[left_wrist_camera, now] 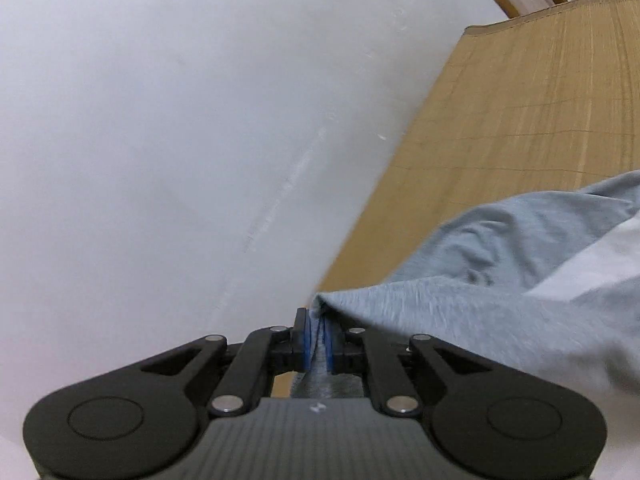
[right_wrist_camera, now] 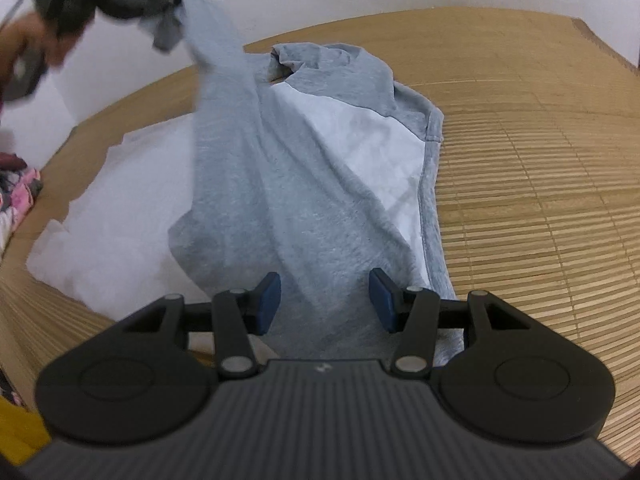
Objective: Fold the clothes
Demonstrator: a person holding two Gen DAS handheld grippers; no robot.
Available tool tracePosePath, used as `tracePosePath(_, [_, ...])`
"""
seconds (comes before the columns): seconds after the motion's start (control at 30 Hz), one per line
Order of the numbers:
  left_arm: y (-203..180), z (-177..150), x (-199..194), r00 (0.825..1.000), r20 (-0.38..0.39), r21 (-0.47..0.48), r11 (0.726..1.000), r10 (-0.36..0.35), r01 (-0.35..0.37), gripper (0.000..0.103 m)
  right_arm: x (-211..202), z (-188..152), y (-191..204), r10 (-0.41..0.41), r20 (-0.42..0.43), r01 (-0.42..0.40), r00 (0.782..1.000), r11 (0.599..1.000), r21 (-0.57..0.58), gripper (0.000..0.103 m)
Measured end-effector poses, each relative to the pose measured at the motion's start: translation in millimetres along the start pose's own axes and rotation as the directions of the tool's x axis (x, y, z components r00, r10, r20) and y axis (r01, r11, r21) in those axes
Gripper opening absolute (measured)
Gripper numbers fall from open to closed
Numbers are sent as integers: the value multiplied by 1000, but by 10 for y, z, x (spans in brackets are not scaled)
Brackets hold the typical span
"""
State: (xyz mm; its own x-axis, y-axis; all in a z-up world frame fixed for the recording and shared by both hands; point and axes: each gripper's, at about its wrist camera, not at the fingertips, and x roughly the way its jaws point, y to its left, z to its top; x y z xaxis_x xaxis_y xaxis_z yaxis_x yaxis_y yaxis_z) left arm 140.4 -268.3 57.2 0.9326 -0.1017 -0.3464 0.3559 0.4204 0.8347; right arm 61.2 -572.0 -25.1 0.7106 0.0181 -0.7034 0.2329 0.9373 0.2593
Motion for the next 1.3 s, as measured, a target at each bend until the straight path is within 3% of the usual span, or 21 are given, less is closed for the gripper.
tracePosePath(0.17, [-110, -195, -22, 995, -47, 125, 989, 84, -78, 11, 4, -2, 26, -15, 10, 15, 1000, 1000, -10, 51])
tracePosePath(0.3, [-385, -508, 12, 988, -32, 236, 962, 153, -141, 12, -21, 51, 26, -11, 14, 11, 1000, 999, 31, 51])
tracePosePath(0.43, [-426, -557, -21, 992, -26, 194, 974, 124, -117, 12, -46, 103, 27, -8, 17, 6, 1000, 997, 71, 52])
tracePosePath(0.5, [-406, -553, -71, 990, -1, 181, 974, 141, -138, 13, -58, 129, 28, -6, 19, 4, 1000, 996, 91, 52])
tracePosePath(0.6, [-356, -593, -218, 985, 30, 191, 966, 169, -172, 13, 3, 214, 41, 90, 16, -91, 996, 989, 120, 52])
tracePosePath(0.7, [-386, -629, -241, 983, 38, 228, 956, 178, -182, 21, 67, 299, 55, 187, 16, -187, 982, 971, 150, 52])
tracePosePath(0.77, [-403, -680, -152, 985, 13, 243, 955, 172, -170, 33, 256, 349, 58, 188, -3, -185, 982, 968, 169, 52])
tracePosePath(0.83, [-405, -728, -41, 987, -28, 240, 960, 155, -144, 61, 471, 389, 3, 153, -28, -144, 988, 965, 221, 51])
tracePosePath(0.9, [-339, -792, 50, 990, -93, 188, 978, 108, -89, 70, 532, 422, -30, 149, 9, -147, 989, 960, 240, 51])
tracePosePath(1.0, [-199, -948, 200, 979, -203, 87, 996, 28, -10, 77, 581, 467, 22, 121, 9, -120, 993, 970, 210, 51])
tracePosePath(1.07, [-171, -1141, 292, 966, -255, 84, 996, 30, -9, 79, 602, 457, 101, 96, 9, -97, 995, 984, 153, 51])
tracePosePath(1.13, [-266, -1329, 377, 960, -248, 214, 974, 130, -77, 79, 607, 428, 185, 64, 13, -65, 998, 994, 91, 51])
tracePosePath(1.17, [-326, -1401, 445, 954, -218, 304, 943, 205, -133, 79, 606, 412, 216, 48, 15, -48, 999, 997, 61, 51])
tracePosePath(1.2, [-364, -1465, 494, 949, -190, 359, 917, 252, -171, 79, 605, 396, 247, 31, 16, -32, 999, 999, 32, 51])
tracePosePath(1.23, [-354, -1501, 555, 946, -191, 365, 913, 263, -181, 79, 619, 394, 273, 18, 16, -18, 1000, 1000, 14, 51])
tracePosePath(1.3, [-188, -1522, 633, 942, -258, 238, 959, 215, -154, 79, 630, 406, 290, 0, 10, 0, 1000, 1000, 11, 51])
